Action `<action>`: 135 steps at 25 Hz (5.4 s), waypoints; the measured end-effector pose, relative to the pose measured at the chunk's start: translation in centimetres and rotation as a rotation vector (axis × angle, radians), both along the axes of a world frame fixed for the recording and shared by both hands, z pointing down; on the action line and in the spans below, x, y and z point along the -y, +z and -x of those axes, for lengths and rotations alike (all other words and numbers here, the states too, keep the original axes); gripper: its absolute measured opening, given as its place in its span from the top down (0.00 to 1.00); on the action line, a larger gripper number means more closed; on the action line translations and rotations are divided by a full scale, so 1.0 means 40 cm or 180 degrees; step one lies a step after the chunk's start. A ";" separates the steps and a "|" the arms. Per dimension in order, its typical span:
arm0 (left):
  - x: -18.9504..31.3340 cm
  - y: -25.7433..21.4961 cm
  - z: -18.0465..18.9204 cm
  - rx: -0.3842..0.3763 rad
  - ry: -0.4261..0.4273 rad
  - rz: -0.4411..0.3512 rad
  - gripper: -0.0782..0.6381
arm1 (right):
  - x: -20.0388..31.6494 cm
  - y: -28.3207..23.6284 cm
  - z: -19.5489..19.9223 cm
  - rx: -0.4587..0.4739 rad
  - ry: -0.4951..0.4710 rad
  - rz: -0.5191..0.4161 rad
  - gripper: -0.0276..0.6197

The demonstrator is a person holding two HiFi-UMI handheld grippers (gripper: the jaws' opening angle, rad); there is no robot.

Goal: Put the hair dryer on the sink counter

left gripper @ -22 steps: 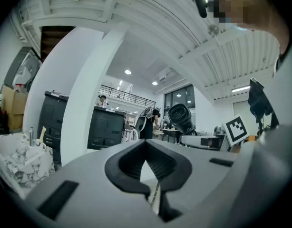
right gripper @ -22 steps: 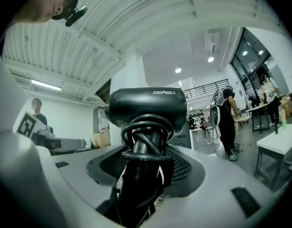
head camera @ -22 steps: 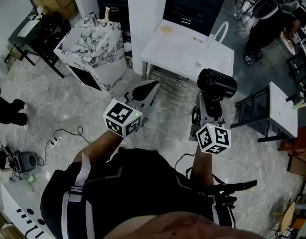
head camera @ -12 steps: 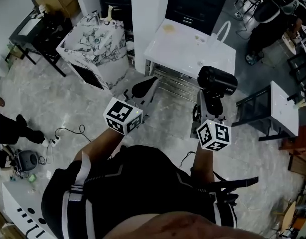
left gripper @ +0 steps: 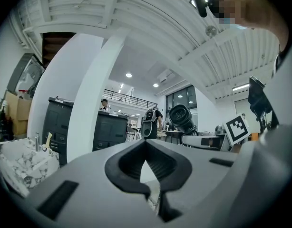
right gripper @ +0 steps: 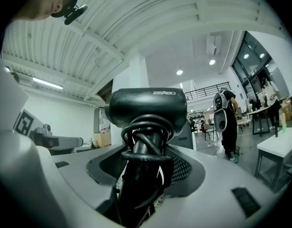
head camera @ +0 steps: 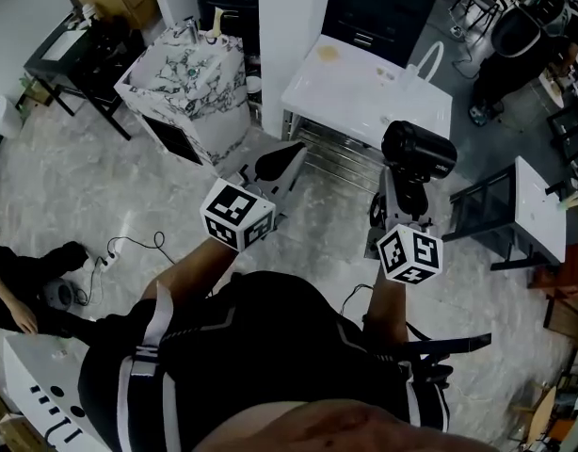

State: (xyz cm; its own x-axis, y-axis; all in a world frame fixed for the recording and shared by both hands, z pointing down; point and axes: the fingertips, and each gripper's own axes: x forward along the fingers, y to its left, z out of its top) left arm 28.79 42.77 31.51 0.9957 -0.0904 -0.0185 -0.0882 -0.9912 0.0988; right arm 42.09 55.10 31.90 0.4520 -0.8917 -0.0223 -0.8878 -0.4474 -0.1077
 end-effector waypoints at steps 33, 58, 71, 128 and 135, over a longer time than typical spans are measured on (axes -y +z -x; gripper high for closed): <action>0.318 -0.034 0.470 -0.0166 -0.0771 -0.0050 0.89 | 0.386 -0.065 0.414 -0.0261 -0.0785 -0.0018 0.58; 0.563 -0.002 0.765 -0.0194 -0.1343 -0.0033 0.89 | 0.734 -0.059 0.700 -0.0376 -0.1521 0.0072 0.58; 0.855 0.022 0.737 -0.0028 -0.1423 0.0000 0.89 | 1.079 -0.044 0.718 -0.0383 -0.1841 0.0052 0.58; 1.617 -0.006 0.766 0.0041 -0.0848 -0.0083 0.89 | 1.712 -0.035 0.734 -0.0222 -0.1040 0.0144 0.58; 1.703 0.007 0.767 0.0093 -0.0618 -0.0123 0.89 | 1.789 -0.020 0.762 -0.0192 -0.0851 0.0200 0.58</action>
